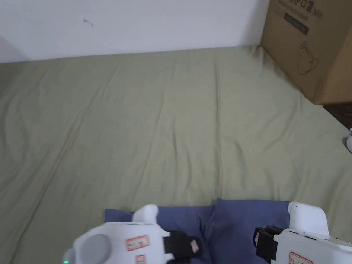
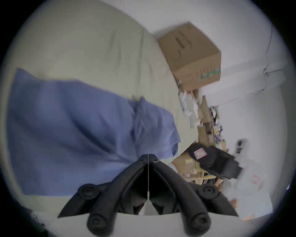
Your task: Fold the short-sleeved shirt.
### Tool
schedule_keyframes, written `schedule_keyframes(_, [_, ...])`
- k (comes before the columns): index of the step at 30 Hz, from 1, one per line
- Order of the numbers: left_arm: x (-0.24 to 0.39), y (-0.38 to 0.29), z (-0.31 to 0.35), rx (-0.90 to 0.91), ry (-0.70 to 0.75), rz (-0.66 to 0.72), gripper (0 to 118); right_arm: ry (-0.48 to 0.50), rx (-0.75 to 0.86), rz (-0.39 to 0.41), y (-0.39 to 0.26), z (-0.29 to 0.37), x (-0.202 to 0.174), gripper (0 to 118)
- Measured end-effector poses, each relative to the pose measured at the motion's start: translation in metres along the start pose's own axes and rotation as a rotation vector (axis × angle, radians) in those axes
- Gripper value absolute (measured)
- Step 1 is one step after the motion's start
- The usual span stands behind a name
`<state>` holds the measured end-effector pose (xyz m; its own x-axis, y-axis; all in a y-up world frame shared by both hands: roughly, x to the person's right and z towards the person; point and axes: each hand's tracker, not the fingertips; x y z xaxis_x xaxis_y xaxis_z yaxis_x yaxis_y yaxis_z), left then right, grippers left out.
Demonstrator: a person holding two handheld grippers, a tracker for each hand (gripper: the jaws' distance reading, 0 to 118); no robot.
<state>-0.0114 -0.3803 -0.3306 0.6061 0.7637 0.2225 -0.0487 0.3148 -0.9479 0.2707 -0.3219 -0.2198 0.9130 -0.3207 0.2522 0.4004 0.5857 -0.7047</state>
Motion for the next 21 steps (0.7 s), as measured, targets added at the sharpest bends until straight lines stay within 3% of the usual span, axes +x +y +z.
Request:
schedule_keyframes(4, [-0.04, 0.017, 0.066, 0.09, 0.091, -0.023, 2, 0.005, -0.001, 0.013, 0.001, -0.004, -0.008, 0])
schedule_keyframes(5, [-0.054, 0.021, 0.077, 0.109, 0.112, -0.01, 12, 0.01, -0.005, 0.014, 0.0, -0.006, -0.011, 0])
schedule_keyframes(6, [-0.064, 0.022, 0.086, 0.127, 0.132, 0.001, 31, 0.013, -0.012, 0.015, 0.0, -0.008, -0.013, 0])
schedule_keyframes(7, [-0.075, 0.024, 0.095, 0.131, 0.152, 0.026, 57, 0.016, -0.021, 0.018, 0.0, -0.011, -0.015, 0])
schedule_keyframes(8, [-0.086, 0.027, 0.101, 0.131, 0.149, 0.027, 57, 0.017, -0.028, 0.021, 0.0, -0.013, -0.018, 0])
schedule_keyframes(10, [-0.107, 0.029, 0.102, 0.134, 0.1, 0.059, 70, 0.013, -0.038, 0.033, 0.0, -0.016, -0.025, 0])
schedule_keyframes(14, [-0.142, 0.031, 0.087, 0.104, -0.007, 0.202, 113, 0.014, -0.057, 0.064, 0.001, -0.02, -0.037, 0])
schedule_keyframes(19, [-0.15, 0.031, 0.05, 0.071, -0.219, 0.28, 116, 0.009, -0.082, 0.099, 0.002, -0.028, -0.048, 0])
schedule_keyframes(20, [-0.15, 0.034, 0.045, 0.049, -0.241, 0.283, 110, 0.01, -0.088, 0.1, 0.002, -0.03, -0.049, 0])
schedule_keyframes(21, [-0.149, 0.034, 0.041, 0.052, -0.241, 0.311, 87, 0.009, -0.092, 0.099, 0.002, -0.032, -0.05, 0])
